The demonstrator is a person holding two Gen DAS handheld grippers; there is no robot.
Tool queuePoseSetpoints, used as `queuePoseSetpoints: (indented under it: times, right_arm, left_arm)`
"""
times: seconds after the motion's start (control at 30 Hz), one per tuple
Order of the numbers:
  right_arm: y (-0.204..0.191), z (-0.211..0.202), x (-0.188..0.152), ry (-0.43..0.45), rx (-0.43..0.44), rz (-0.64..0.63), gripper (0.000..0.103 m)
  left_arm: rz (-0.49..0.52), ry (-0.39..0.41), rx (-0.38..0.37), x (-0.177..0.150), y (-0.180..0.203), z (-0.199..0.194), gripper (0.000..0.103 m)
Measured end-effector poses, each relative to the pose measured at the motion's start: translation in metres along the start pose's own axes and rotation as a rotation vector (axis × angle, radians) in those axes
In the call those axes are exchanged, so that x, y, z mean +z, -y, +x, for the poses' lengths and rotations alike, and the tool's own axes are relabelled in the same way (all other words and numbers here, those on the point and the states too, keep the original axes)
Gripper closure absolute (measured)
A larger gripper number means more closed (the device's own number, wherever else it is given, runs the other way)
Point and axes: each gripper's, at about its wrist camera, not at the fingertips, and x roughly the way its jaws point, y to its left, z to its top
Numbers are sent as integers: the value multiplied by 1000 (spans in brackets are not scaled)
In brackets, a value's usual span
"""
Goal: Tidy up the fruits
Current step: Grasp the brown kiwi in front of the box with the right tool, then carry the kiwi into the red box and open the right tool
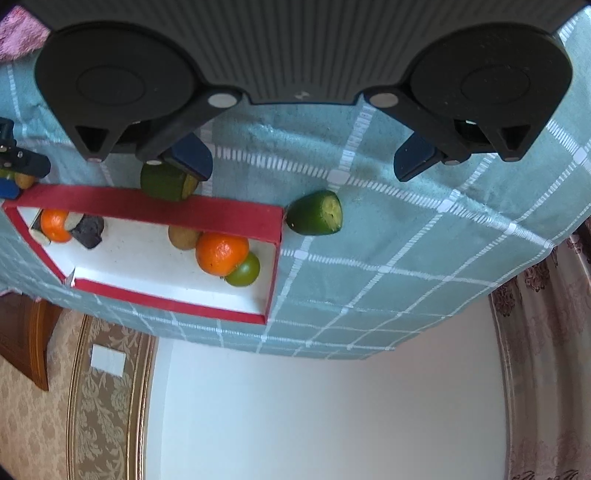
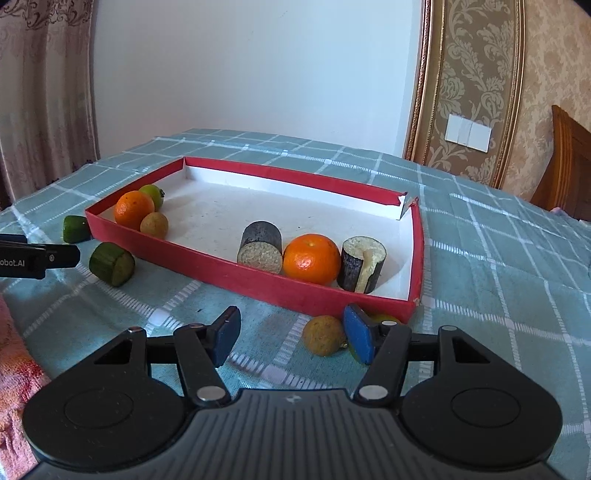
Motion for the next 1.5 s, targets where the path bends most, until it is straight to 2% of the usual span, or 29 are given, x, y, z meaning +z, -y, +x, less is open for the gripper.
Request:
queuePoseSetpoints:
  times: [0.17,0.23,0.33,0.37,0.5,0.73,0.8,1.03,1.17,1.27,1.5]
  right_arm:
    - [-3,1,1,-4,-4,-20,37]
    - [0,-7,0,7,52,24,33]
    - [8,-20,-1,32,158,93,33]
    - [10,-23,-1,38,164,112,33]
    - [15,-20,-1,39,92,110,33]
    - [10,-16,-8,13,93,83,34]
    - [8,-13,-9,2,99,77,41]
    - [11,-6,-11,-35,110,105,53]
    - [10,-3,-11,-44,96,104,70]
    - [9,-4,-11,-40,88,101,78]
    - [11,-9,-9,-9,92,112,78]
  left_arm:
    - [50,-20,15,-1,7,2,0]
    - [48,-19,14,-1,7,2,0]
    - [39,-28,10,0,5,4,0]
    - [36,-30,10,0,4,4,0]
    - [37,-34,14,0,5,6,0]
    - [21,-38,15,1,3,6,0]
    - [19,-36,16,1,3,6,0]
    - [19,-36,17,1,3,6,0]
    - [19,-36,17,1,3,6,0]
    - [17,-35,17,0,3,6,0]
    - [19,-34,17,0,3,5,0]
